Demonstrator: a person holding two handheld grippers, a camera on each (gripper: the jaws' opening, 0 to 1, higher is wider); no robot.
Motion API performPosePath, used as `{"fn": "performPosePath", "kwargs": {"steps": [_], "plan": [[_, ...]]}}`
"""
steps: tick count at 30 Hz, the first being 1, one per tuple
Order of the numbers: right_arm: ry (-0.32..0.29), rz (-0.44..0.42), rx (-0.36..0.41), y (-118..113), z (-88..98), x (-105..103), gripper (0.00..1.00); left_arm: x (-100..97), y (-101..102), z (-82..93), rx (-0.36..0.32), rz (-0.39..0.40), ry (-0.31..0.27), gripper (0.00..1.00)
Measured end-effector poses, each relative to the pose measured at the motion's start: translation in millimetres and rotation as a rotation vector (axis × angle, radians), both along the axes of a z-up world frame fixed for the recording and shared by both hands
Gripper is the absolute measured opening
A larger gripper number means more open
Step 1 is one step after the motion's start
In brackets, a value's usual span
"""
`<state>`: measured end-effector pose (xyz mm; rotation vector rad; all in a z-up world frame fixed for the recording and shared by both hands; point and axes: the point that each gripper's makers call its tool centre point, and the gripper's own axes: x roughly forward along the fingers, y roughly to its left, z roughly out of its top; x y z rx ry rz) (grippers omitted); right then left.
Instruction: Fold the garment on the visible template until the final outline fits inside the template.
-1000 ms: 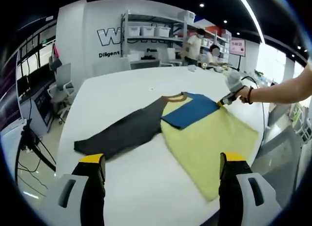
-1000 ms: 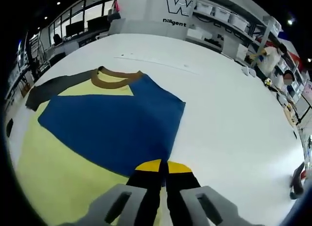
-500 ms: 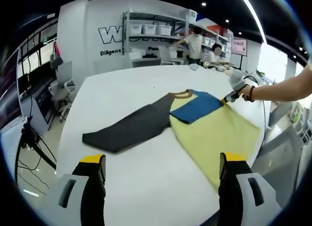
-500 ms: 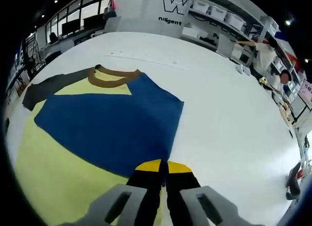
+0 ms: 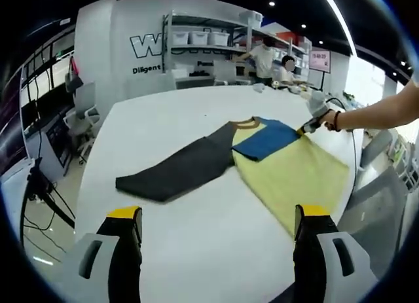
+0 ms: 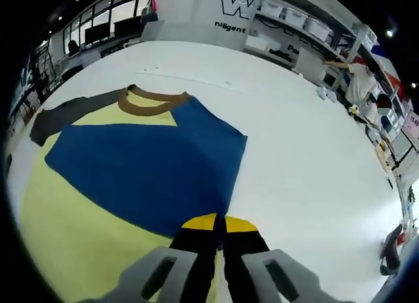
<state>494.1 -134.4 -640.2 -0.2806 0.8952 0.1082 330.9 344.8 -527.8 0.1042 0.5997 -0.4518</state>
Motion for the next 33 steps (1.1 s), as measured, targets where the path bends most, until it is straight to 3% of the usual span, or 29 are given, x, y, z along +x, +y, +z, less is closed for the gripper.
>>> {"fn": "performPosePath", "kwargs": {"steps": [4, 7, 9, 13, 19, 30, 33], "plan": [[-0.001, -0.001, 0.0, 1, 0.2, 0, 0.0, 2.1, 3, -1.8, 0.008, 0.011, 0.004, 0.97], [-0.031, -0.044, 0.075, 4, 4.7, 0, 0.04, 3.5, 5, -2.2, 0.006, 0.018, 0.003, 0.97], [-0.09, -0.064, 0.116, 7, 15.7, 4, 0.13, 4.7, 6, -2.6, 0.006, 0.024, 0.002, 0.98], [-0.152, -0.035, 0.104, 16, 33.1, 5, 0.15, 9.8, 10, -3.5, 0.029, 0.045, -0.01, 0.98], [-0.165, -0.023, 0.145, 39, 41.5, -5, 0.31, 19.5, 21, -4.1, 0.013, 0.105, -0.008, 0.96], [-0.166, -0.025, 0.248, 70, 46.9, -34, 0.33, 39.8, 33, -16.9, -0.026, 0.181, 0.031, 0.94], [-0.161, -0.015, 0.231, 73, 47.2, -40, 0.33, 49.7, 36, -21.1, -0.051, 0.209, 0.049, 0.92]]}}
